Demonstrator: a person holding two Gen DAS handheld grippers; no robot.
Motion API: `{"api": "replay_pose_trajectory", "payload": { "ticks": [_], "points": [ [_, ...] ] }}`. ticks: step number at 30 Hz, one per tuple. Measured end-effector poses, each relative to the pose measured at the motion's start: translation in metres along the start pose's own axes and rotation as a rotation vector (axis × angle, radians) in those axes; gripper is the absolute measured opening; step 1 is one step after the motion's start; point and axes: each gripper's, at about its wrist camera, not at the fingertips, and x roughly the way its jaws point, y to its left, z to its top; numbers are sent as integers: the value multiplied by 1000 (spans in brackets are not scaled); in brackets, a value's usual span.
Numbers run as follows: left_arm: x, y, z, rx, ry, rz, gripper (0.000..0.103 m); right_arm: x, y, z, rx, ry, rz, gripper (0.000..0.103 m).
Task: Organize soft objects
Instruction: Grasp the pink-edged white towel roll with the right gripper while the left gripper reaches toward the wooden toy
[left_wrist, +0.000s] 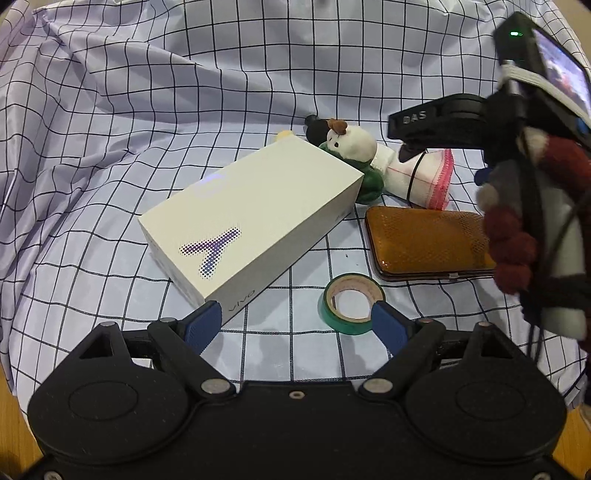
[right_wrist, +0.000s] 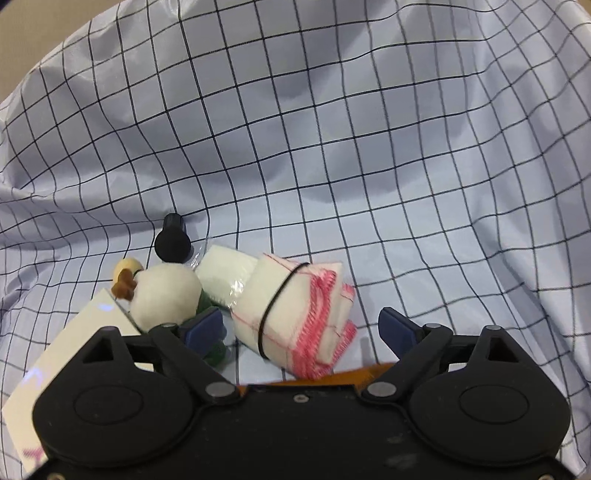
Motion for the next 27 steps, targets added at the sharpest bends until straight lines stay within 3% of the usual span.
{"api": "replay_pose_trajectory", "payload": {
  "ticks": [9,14,20,23,27],
  "points": [
    [0,1,7,1,1,-9,84,34,7,3,-25,30,-50,91],
    [-12,-1,20,-1,-27,-40,84,37,-1,4,-26,35,6,79],
    [-17,-4,47,19,-66,-62,85,26,-11,4,-60,-38,-10,67],
    [-15,-5,66,24,-86,-55,85,26,-18,6,-58,-64,-46,66],
    [-1,-6,96,38,-121,-11,85,26,-25,5,-52,-75,-31,65]
  ]
}}
